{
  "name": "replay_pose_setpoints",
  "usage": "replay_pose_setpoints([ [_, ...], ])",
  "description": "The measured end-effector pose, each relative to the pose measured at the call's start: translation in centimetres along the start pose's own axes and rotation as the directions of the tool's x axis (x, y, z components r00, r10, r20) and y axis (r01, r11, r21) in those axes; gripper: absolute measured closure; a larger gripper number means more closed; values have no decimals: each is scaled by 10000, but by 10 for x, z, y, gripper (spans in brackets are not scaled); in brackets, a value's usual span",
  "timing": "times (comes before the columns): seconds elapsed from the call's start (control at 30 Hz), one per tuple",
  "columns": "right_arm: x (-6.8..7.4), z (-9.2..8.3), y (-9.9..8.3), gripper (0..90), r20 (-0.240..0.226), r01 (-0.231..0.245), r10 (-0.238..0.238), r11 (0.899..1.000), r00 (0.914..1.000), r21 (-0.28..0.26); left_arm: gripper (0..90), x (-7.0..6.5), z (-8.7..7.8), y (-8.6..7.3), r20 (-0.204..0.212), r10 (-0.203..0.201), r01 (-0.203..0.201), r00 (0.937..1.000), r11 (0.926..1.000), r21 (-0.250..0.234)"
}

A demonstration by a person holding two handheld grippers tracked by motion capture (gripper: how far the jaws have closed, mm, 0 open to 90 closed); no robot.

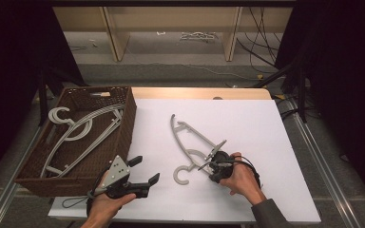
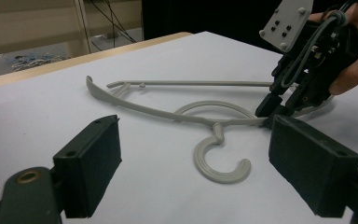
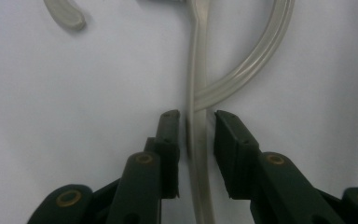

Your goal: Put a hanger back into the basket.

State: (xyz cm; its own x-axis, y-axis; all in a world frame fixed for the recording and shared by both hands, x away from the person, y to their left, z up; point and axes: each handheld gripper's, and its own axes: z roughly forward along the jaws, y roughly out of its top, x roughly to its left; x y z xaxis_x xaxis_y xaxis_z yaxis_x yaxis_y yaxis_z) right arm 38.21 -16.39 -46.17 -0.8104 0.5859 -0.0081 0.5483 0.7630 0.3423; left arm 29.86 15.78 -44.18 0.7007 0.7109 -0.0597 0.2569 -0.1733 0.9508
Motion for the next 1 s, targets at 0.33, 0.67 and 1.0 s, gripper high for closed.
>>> replay_pose_setpoints([
  [0.33, 3, 1, 2, 813, 181, 144, -142, 9999, 9997, -94, 170, 0, 0, 0, -11, -80, 80, 10000, 10000, 5],
  [0.67, 6, -2, 1, 821, 490, 1201, -1187, 9924, 9917, -273, 178, -2, 0, 0, 133, 214, -215, 9997, 9998, 58],
  [1.0, 10, -15, -1, 822, 729, 1875, -1831, 9805, 9804, -596, 191, -1, 0, 3, -18, 633, -632, 9980, 9980, 86],
])
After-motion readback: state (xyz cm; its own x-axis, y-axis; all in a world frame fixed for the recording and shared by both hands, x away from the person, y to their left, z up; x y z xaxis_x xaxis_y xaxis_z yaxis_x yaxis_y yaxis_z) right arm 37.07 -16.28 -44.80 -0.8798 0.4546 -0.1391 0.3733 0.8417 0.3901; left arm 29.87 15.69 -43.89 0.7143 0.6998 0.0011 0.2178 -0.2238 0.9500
